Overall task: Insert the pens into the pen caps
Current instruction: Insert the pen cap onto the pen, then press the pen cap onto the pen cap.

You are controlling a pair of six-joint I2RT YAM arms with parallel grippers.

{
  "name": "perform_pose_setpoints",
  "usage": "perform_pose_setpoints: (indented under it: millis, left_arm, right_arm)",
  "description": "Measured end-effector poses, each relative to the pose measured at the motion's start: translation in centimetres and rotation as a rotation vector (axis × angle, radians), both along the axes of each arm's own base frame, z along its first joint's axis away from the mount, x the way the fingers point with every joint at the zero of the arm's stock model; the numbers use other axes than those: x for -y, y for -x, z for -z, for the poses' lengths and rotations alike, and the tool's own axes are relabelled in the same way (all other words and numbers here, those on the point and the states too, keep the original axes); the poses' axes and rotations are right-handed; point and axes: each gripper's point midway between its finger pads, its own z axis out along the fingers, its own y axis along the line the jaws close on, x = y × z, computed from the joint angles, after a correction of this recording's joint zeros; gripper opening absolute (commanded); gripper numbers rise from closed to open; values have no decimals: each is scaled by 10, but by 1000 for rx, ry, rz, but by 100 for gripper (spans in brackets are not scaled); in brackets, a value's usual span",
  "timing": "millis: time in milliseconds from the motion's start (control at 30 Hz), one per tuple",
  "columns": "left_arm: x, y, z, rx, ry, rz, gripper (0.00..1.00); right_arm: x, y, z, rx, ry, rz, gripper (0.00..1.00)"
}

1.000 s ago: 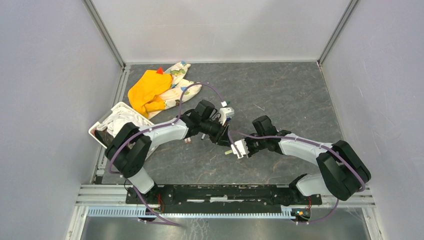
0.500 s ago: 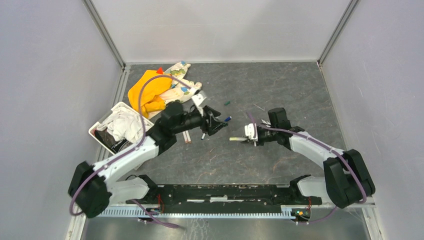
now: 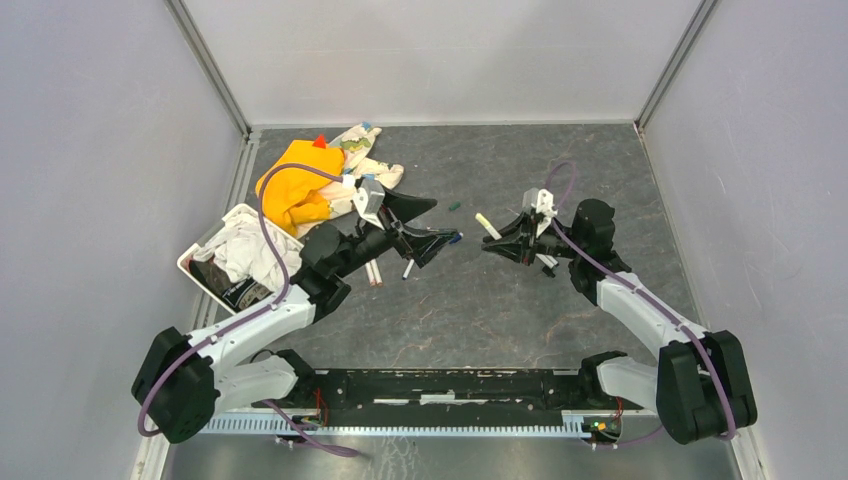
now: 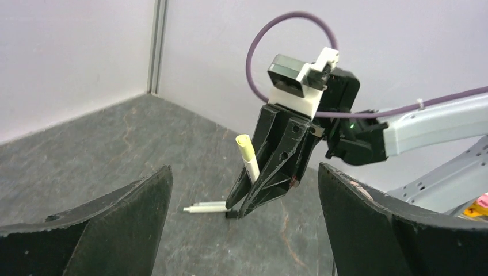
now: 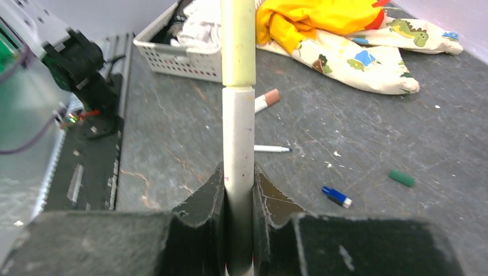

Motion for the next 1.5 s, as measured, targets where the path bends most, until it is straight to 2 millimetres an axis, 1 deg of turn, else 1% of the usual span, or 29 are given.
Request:
perform_pose_setpoints:
  millis: [100,167,233,333,433,600,767,933,1233,1300,1367,1467,1500]
  left_arm:
    - [-1,3,-11,30,46,12,100]
    - [2,4,-14,55,67,32,100]
    - [8,3,-11,66,74,56,100]
    - [20,0,3,58,64,118,99]
    - [32,-5,14,38,71,196,100]
    - [46,-8,12,22,136,307,100]
    - [50,-8,11,3,162,353,98]
    - [55,-9,12,-18,167,380,90]
    - [57,-7,10,-33,178,394,78]
    - [59,-5,10,-32,178,399,74]
    - [61,-4,12,-35,177,405,72]
    - [63,-2,13,-38,176,410,66]
    - [63,-1,13,-37,177,413,61]
  right_arm:
    - [-1,5,-13,-62,-65,-6,0]
    - [-3,11,-19,-102,-98,-22,0]
    - [-3,15,-24,-123,-116,-40,0]
    - [-5,19,-30,-135,-133,-62,0]
    - [-5,22,-33,-142,-140,-74,0]
    - [-6,25,-33,-144,-143,-88,0]
    - [-12,32,-29,-160,-137,-123,0]
    - [-20,38,-23,-175,-125,-155,0]
    - [-22,36,-16,-212,-119,-154,0]
    - [-22,35,-15,-220,-119,-153,0]
    - [-22,34,-14,-225,-120,-149,0]
    - [-22,34,-13,-232,-121,-146,0]
    - [-22,34,-13,-232,-121,-145,0]
